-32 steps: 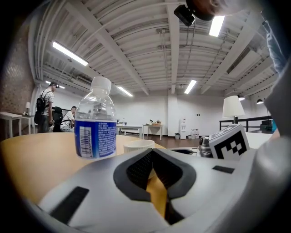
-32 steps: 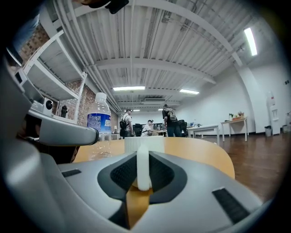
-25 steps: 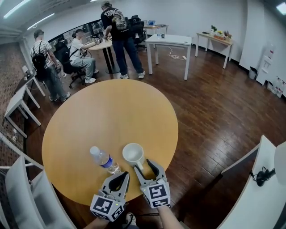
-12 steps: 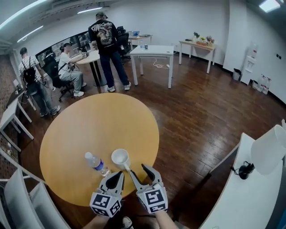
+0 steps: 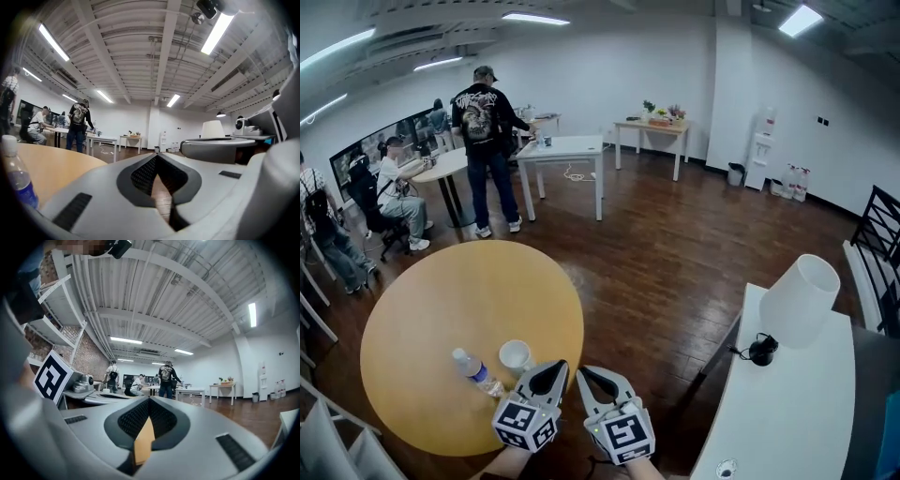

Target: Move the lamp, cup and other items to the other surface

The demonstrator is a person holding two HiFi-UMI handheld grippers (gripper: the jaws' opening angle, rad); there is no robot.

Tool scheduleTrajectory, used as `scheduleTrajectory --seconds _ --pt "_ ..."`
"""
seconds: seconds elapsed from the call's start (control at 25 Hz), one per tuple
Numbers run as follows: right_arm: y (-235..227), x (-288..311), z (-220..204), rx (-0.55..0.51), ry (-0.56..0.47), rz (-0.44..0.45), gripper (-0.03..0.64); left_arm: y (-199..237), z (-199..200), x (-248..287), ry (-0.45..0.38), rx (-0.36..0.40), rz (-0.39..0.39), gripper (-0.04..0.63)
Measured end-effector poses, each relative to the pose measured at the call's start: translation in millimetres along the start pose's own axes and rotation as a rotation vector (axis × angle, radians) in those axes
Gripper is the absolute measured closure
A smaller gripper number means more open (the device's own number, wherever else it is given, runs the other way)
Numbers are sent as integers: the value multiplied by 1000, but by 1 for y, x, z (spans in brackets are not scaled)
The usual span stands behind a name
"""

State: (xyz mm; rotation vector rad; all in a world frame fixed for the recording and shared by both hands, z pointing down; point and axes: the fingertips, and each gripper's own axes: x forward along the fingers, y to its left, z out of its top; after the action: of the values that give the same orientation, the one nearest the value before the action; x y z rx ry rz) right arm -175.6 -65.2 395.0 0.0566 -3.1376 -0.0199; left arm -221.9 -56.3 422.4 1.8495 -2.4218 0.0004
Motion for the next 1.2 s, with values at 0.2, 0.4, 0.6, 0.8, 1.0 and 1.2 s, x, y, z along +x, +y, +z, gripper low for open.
scheduleTrajectory --seconds 0.2,0.4,0.6,0.8,1.0,1.2 --pt "-31 -18 0 14 -53 -142 615 -28 16 22 -26 21 -137 586" --pt "-33 -30 4 7 -36 -181 614 -45 14 30 -21 36 -221 586" --pt "-31 -29 10 0 -38 -246 614 -47 18 31 -26 35 -286 586" --pt "-47 -44 10 -20 -59 -340 614 -63 15 42 -29 31 -359 586" --pt "-93 -96 12 -50 -83 -531 589 -106 18 57 -37 53 -469 587" --pt "-173 -190 0 -23 -120 -797 508 -178 11 88 -31 46 -591 586"
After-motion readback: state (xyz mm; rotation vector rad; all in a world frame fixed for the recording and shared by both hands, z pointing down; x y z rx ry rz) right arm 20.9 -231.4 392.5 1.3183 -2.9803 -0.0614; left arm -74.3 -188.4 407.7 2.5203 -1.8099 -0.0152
